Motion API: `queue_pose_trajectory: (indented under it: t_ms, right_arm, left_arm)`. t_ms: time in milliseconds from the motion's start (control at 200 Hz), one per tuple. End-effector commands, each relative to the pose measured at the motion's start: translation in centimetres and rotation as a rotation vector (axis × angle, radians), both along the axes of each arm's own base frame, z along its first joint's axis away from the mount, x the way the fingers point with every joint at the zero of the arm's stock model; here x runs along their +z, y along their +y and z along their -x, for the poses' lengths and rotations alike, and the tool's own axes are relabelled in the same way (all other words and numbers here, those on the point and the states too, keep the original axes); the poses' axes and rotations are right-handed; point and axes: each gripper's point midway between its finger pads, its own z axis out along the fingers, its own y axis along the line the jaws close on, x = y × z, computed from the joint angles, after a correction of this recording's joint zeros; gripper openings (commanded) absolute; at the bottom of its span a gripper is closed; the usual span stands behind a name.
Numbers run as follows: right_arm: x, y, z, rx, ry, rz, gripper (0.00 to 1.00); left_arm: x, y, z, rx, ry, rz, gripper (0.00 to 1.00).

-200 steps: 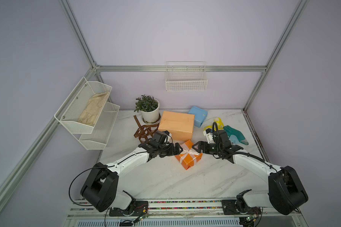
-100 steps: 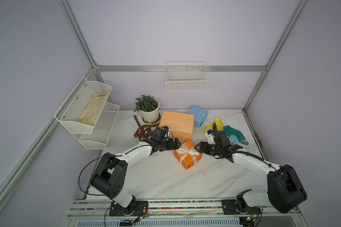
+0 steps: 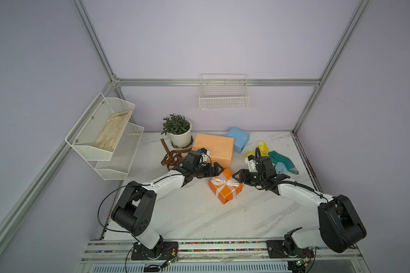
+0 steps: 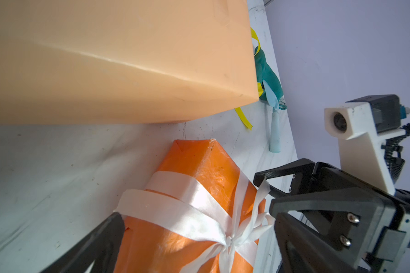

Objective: Untie the ribbon bows on the gift boxes
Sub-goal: Adjust the gift box at the center of the board.

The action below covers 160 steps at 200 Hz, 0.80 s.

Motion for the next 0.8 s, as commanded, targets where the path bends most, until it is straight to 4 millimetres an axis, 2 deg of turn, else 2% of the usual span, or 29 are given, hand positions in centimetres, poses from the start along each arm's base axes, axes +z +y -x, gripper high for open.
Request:
queue_pose_trajectory:
  t_ms: [0,150,320,385,395,420,555,795]
  right_arm:
    - [1.7,0.1,0.4,-0.003,-0.032,-0.035,0.57]
    - [1.5,0.8,0.7,0.017,-0.006,-0.066,0.54]
    - [0.7,0.5,0.8,0.004,0.006,-0.054,0.49]
    - [1.0,0.6,0.7,0.006,-0.002,-0.061,0.4]
    - [0.3,0.7,0.7,0.006,0.015,-0.054,0.38]
    - [0.1,0.7,0.5,0.005,0.021,-0.052,0.34]
    - [-0.3,1.0,0.1,0.01,0.027,-0.06,0.0]
    - [-0.9,1.6,-1.4,0.016,0.022,-0.052,0.0]
  left_arm:
    - [-0.3,-0.8,0.8,-0.031,0.002,0.037,1.0]
    - [-0.4,-0.9,0.9,-0.036,0.01,0.041,1.0]
    - [-0.2,-1.3,1.2,-0.045,0.011,0.056,1.0]
    - [-0.3,-1.5,1.5,-0.052,0.02,0.062,1.0]
    - [-0.2,-1.5,1.6,-0.052,0.02,0.063,1.0]
    - [-0.3,-1.5,1.7,-0.052,0.022,0.065,1.0]
    - [-0.3,-1.7,2.7,-0.058,0.033,0.082,1.0]
    - [-0.2,-2.7,5.2,-0.09,0.078,0.14,1.0]
